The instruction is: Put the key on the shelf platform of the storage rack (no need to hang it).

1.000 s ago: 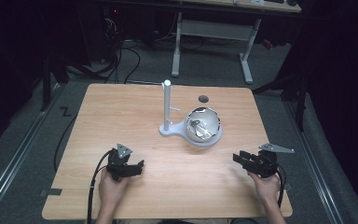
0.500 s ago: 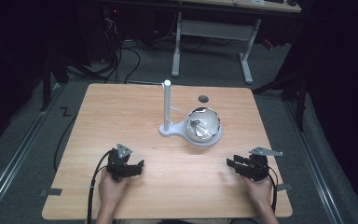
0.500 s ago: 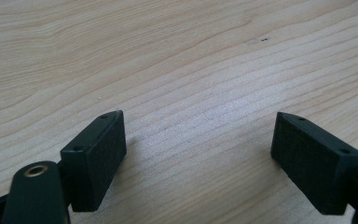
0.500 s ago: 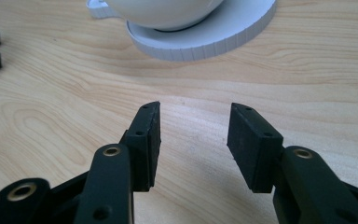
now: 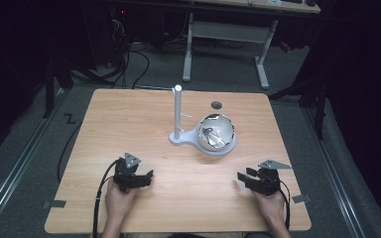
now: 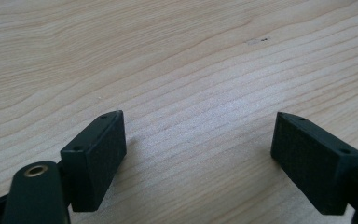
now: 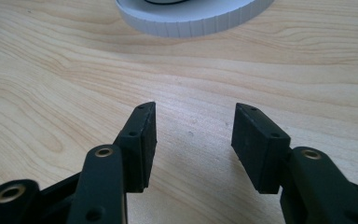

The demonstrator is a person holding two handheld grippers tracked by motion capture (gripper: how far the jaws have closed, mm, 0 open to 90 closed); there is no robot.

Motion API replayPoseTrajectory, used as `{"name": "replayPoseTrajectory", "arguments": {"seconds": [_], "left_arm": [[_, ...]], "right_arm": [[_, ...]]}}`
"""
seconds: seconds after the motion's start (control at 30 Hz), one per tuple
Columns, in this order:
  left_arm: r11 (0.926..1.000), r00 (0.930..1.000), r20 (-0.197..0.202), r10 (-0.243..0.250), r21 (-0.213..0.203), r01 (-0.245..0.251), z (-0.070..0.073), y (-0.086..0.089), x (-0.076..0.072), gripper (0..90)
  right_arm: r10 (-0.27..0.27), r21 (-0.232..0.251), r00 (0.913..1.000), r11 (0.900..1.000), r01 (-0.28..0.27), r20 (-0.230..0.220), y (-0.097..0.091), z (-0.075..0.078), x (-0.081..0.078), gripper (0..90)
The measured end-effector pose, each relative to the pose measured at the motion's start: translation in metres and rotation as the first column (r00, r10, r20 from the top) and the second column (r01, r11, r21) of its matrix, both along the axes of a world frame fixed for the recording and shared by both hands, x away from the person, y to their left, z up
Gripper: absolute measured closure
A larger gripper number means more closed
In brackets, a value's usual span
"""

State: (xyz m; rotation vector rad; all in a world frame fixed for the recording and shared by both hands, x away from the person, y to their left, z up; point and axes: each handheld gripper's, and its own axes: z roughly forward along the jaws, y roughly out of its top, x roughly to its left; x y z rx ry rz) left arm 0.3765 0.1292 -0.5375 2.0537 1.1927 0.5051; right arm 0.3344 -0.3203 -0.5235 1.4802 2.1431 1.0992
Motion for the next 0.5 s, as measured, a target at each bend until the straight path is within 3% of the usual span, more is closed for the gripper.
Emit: {"name": "replayPoseTrajectory", "arguments": {"seconds": [0.13, 0.27, 0.37, 0.47, 0.5], "left_arm": [[1.0, 1.0, 0.0, 0.0, 0.0, 0.0, 0.0, 0.0, 0.0, 18.4], [1.0, 1.0, 0.0, 0.0, 0.0, 0.0, 0.0, 0.0, 0.0, 18.4], [1.0, 1.0, 0.0, 0.0, 0.0, 0.0, 0.0, 0.0, 0.0, 18.4], [1.0, 1.0, 0.0, 0.0, 0.0, 0.0, 0.0, 0.0, 0.0, 18.4], [1.0, 1.0, 0.0, 0.0, 0.001, 0.0, 0.0, 0.0, 0.0, 18.4]], "right_arm": [[-0.002, -0.033, 1.0, 0.9995, 0.002, -0.007, 0.004, -0.005, 0.002, 49.1], [0.002, -0.061, 0.9998, 0.9982, -0.001, 0.019, 0.008, -0.007, 0.002, 47.8], [0.003, -0.105, 0.9993, 0.9945, 0.001, 0.036, 0.013, -0.007, 0.001, 46.8], [0.022, -0.177, 0.9982, 0.9842, -0.012, 0.057, 0.019, -0.008, 0.0, 45.8], [0.021, -0.173, 0.9983, 0.9849, -0.011, 0.054, 0.019, -0.008, 0.0, 45.8]]}}
